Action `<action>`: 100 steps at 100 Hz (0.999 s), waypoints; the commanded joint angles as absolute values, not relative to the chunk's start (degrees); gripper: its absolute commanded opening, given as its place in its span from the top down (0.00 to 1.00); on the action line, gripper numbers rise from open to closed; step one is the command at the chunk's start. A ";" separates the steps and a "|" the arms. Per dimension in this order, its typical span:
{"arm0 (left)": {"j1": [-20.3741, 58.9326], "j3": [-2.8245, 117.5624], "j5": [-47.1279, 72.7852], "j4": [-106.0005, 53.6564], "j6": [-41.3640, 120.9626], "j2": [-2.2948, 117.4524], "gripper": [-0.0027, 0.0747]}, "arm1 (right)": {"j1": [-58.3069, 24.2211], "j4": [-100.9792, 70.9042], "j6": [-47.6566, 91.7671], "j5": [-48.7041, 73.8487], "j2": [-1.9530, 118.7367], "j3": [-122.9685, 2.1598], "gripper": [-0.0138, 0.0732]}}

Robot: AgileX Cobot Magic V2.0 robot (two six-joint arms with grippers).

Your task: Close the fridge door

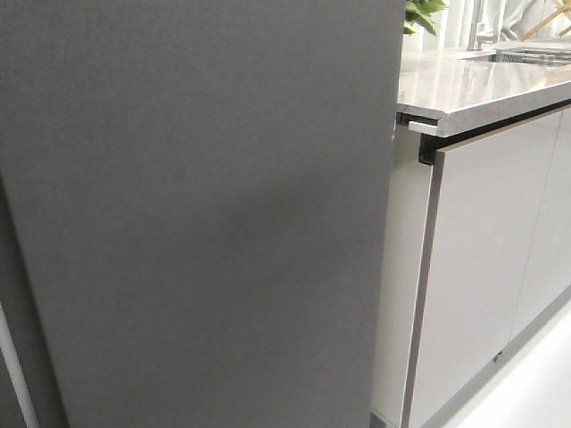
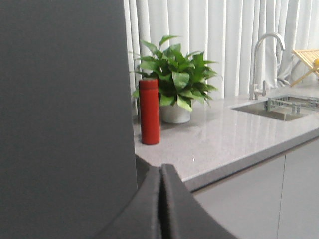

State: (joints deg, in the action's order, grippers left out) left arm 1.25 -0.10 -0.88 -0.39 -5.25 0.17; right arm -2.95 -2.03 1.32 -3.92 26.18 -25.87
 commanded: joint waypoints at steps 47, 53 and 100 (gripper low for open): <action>1.34 -1.70 -5.28 -0.48 -5.45 1.26 0.99 | -0.45 -1.88 1.75 -8.46 4.17 -4.12 0.93; 1.34 -1.70 -5.28 -0.48 -5.45 1.26 0.99 | -0.45 -1.88 1.75 -8.52 3.32 -3.11 0.93; 1.34 -1.70 -5.28 -0.48 -5.45 1.26 0.99 | -0.45 -1.88 1.75 -7.12 -1.03 1.34 0.93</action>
